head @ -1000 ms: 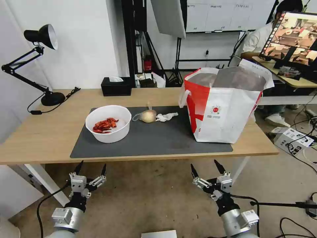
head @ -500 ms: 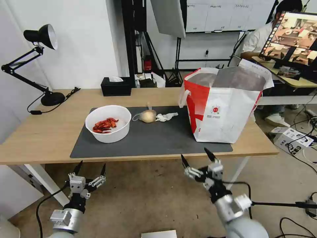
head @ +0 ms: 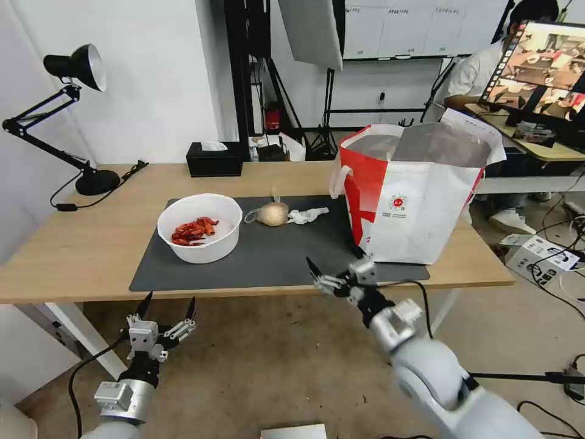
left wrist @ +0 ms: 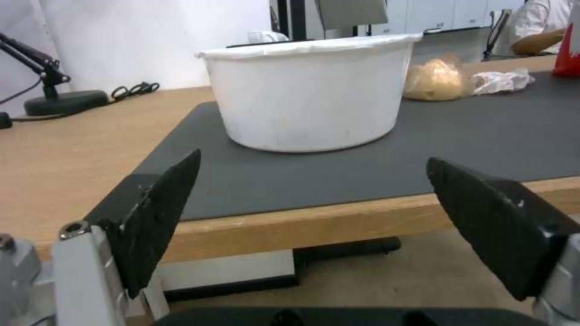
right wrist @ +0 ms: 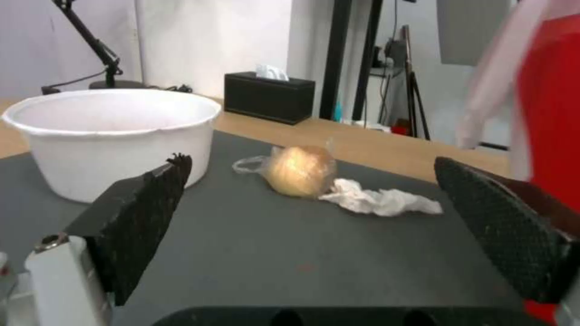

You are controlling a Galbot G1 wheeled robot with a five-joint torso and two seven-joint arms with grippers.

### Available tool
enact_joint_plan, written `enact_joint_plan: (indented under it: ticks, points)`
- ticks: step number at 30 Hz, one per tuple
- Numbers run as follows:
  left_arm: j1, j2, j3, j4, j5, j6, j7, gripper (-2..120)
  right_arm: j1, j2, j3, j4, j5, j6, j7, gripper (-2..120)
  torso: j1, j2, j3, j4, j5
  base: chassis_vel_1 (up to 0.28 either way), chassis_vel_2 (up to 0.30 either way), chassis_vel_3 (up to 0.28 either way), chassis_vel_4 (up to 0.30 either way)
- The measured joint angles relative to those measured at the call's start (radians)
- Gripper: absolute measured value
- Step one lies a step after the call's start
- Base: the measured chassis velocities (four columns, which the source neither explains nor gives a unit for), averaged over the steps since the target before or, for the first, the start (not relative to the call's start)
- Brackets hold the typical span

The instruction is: Pick up the trash from the table and place it into the takeout bag.

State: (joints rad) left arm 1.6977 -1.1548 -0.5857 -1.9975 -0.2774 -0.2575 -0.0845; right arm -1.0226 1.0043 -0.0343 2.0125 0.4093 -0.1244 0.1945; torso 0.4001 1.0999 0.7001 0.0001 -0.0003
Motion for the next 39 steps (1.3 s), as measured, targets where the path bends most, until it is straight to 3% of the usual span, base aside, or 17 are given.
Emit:
enact_joint_plan:
  ticks: [9,15,26,39]
  points:
    - [-0.002,0.009,-0.004,0.003,0.007,0.001,-0.003,100,0.174,0.083,-0.122,-0.111,0.053,-0.096,0.090,100,0.000,0.000,0.000,-0.0001,0.0000,0.000,0.000,0.000,0.000]
    - [-0.001,0.012,-0.009,-0.001,0.003,0.003,-0.004,100,0.287,0.148,-0.188,-0.188,0.147,-0.159,0.209,100,0.000,0.000,0.000,-0.0001,0.0001,0.000,0.000,0.000,0.000]
    - [0.001,0.006,-0.003,-0.002,0.003,0.004,-0.004,100,0.423,0.219,-0.207,-0.313,0.268,-0.215,0.363,100,0.000,0.000,0.000,0.0000,0.0001,0.000,0.000,0.000,0.000]
    - [0.009,0.007,0.001,-0.001,0.003,0.004,-0.004,100,0.533,0.277,-0.187,-0.468,0.348,-0.239,0.419,100,0.000,0.000,0.000,-0.0001,0.0003,0.000,0.000,0.000,0.000]
